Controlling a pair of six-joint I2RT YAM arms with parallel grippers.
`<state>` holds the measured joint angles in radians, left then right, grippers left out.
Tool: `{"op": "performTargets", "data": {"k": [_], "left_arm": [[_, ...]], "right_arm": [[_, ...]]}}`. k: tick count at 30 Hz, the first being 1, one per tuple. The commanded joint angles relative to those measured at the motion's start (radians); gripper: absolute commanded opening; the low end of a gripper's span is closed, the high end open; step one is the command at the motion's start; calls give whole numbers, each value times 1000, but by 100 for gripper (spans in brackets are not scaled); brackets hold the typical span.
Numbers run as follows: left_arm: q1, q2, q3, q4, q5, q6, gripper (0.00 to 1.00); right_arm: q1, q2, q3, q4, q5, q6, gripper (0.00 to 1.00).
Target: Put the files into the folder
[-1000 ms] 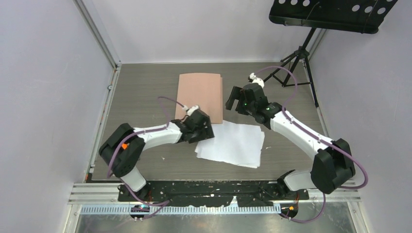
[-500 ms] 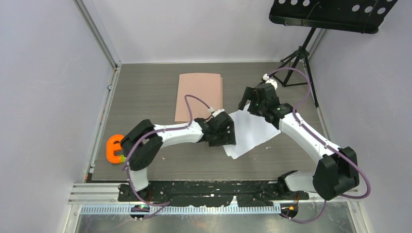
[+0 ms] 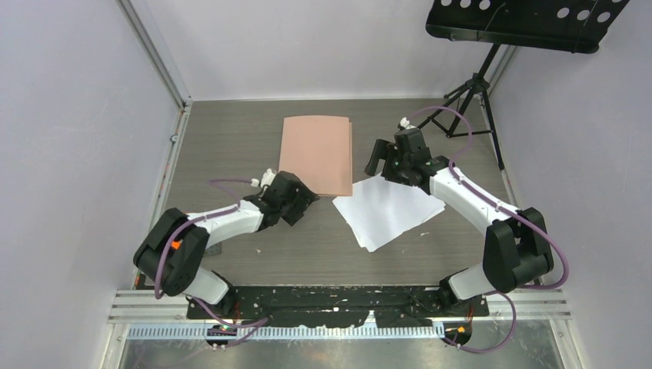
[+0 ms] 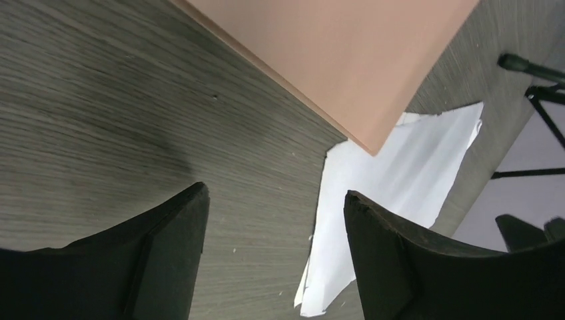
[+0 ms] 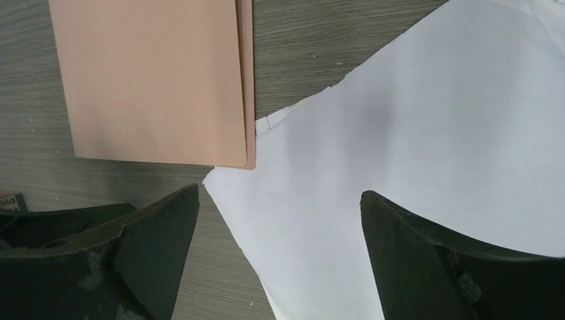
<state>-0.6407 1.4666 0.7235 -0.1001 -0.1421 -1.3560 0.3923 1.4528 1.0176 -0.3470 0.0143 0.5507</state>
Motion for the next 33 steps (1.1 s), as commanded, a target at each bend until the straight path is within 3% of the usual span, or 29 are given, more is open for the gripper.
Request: {"op": "performTargets", "data": {"k": [1,7,17,33], "left_arm": [[29,35,-88,333,-29,-161,73],[63,87,-151,547,-34,-220,69],[102,178,-136,667,-25,-258,57],[110,314,-158,865,-67,-362,50]], "right_arm": [[6,-3,17,52,-47,0,96],[11,-2,-7,56,-40,-1,96],[12,9,-17,63,-36,0,96],[19,44,-28,95,-46,2,96]]}}
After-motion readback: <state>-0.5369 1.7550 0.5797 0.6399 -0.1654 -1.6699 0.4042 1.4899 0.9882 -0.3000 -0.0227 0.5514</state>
